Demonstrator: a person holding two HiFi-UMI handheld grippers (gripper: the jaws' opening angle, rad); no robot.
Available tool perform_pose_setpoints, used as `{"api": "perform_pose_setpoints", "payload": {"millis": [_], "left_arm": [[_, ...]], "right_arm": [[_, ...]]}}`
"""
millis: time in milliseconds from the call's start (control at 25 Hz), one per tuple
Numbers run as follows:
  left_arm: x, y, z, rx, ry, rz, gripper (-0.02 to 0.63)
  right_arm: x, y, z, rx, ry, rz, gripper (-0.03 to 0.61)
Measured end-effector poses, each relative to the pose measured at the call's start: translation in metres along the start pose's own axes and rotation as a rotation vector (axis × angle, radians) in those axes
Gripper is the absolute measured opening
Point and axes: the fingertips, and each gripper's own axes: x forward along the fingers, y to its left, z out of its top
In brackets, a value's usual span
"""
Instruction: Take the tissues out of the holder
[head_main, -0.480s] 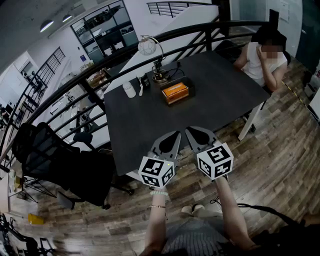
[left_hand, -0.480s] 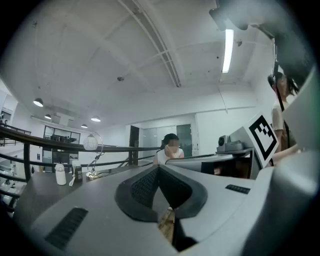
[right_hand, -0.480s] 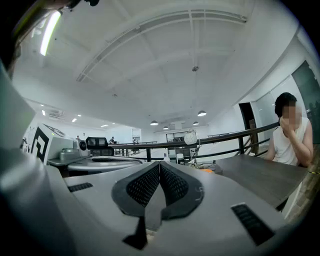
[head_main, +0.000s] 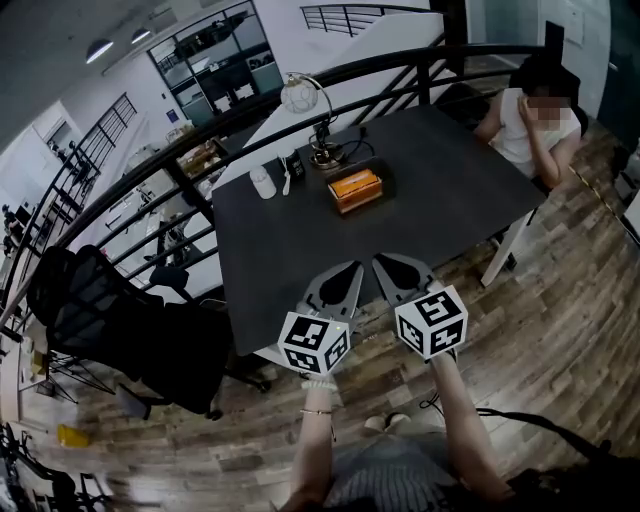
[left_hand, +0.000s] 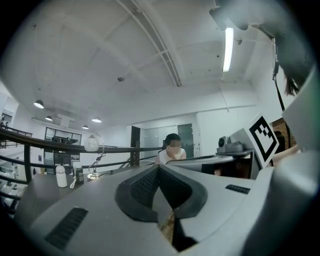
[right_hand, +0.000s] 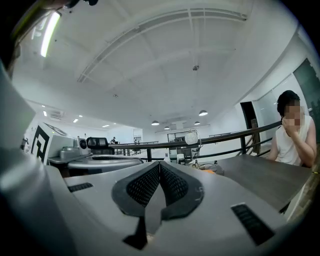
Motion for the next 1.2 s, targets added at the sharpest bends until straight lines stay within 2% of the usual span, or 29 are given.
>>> {"api": "perform_pose_setpoints", "payload": {"millis": [360, 480, 640, 880, 1200], "left_arm": [[0.027, -0.003, -0.005, -0.011, -0.001, -0.006, 0.008], [0.031, 0.002, -0.008, -0.013, -0.007, 0.014, 0.008], [0.037, 0.020, -0.017, -0.020, 0.013, 0.038, 0.008], [0.067, 0.040, -0.020, -0.016, 0.027, 0.024, 0.008], [0.115, 0.100, -0.011, -0.022, 0.026, 0.006, 0.008]], "right_arm": [[0.000, -0.026, 0.000, 0.016, -0.010, 0.009, 0.017], [0.006, -0.036, -0.004, 0.034, -0.006, 0.019, 0.017], [0.021, -0.041, -0.010, 0.048, 0.010, 0.035, 0.017], [0.056, -0.059, -0.013, 0.074, 0.022, 0.053, 0.017], [0.117, -0.094, 0.002, 0.073, 0.031, 0.036, 0.017]]}}
